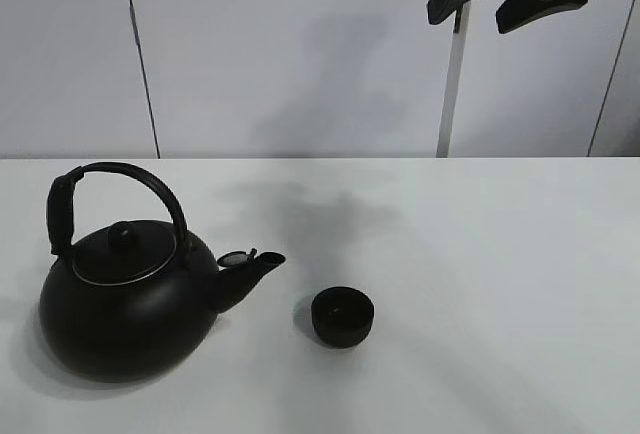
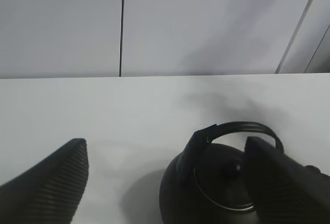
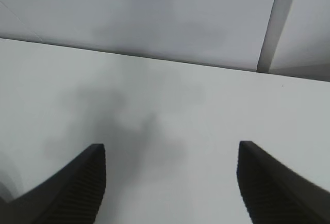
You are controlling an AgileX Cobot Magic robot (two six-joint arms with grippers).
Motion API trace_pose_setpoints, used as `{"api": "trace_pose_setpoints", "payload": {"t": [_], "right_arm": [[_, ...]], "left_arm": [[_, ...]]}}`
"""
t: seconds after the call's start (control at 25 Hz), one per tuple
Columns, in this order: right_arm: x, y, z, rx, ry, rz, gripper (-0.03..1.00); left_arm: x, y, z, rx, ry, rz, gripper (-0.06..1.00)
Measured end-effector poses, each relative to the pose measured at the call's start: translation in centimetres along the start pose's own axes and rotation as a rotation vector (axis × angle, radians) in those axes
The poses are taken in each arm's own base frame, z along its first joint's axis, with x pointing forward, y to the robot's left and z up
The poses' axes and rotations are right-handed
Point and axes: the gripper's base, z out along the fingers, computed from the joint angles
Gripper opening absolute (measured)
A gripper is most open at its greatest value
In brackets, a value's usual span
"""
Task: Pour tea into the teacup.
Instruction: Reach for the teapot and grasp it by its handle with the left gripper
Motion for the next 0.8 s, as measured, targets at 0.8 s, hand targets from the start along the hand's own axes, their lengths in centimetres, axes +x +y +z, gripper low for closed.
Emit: {"api": "trace_pose_setpoints", "payload": {"t": [0.8], "right_arm": [[0.0,0.0,0.0,-0.005,-0.001,0.01,0.5]], "left_arm": [[3.5,-1.0,4.7,0.118,0.087,0.122,0.59]]}}
